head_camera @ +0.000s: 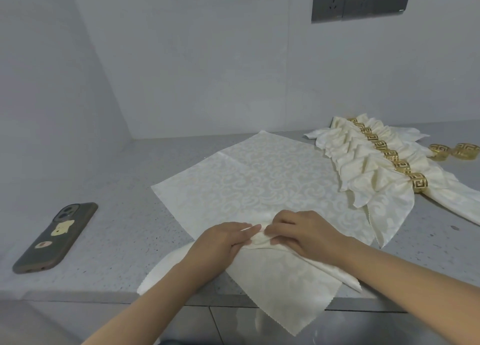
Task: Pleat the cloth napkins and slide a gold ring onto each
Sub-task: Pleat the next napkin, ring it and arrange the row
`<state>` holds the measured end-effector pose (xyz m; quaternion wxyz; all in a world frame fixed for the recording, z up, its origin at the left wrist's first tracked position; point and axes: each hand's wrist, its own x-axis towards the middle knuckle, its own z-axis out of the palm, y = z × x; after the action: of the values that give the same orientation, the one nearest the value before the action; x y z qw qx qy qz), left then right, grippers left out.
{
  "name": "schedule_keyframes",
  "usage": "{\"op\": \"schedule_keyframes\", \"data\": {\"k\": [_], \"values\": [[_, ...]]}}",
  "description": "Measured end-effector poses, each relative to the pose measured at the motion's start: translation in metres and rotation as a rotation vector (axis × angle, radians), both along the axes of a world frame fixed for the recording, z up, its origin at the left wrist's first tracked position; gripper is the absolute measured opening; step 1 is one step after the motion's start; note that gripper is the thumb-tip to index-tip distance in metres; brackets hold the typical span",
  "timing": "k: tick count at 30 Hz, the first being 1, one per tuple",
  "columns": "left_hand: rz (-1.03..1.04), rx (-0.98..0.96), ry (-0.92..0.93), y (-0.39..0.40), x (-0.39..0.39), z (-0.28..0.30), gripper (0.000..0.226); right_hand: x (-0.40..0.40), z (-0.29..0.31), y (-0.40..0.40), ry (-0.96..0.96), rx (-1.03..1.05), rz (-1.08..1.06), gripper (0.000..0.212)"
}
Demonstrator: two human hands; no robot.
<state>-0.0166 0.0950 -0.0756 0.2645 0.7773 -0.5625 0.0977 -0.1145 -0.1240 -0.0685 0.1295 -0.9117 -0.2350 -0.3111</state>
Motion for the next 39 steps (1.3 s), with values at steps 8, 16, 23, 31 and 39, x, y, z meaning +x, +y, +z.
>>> {"op": "schedule_keyframes", "data": {"k": [8, 16, 23, 31, 39], "values": [[-0.011, 0.063, -0.059, -0.004, 0.002, -0.001, 0.038, 0.009, -0.005, 0.001, -0.053, -0.066, -0.051, 0.016], [-0.004, 0.138, -0.117, -0.017, 0.006, 0.009, 0.035, 0.008, -0.011, -0.003, 0.112, 0.009, -0.034, 0.030], [0.150, 0.115, 0.137, -0.025, 0.004, 0.007, 0.030, 0.011, -0.011, -0.005, 0.197, 0.068, -0.021, 0.017], [0.014, 0.081, -0.064, -0.022, -0.003, 0.000, 0.042, 0.013, -0.008, -0.004, 0.186, 0.095, -0.023, 0.019], [-0.010, 0.146, -0.125, -0.023, 0.009, -0.003, 0.045, 0.009, -0.010, -0.008, 0.238, 0.158, -0.012, 0.037]]}}
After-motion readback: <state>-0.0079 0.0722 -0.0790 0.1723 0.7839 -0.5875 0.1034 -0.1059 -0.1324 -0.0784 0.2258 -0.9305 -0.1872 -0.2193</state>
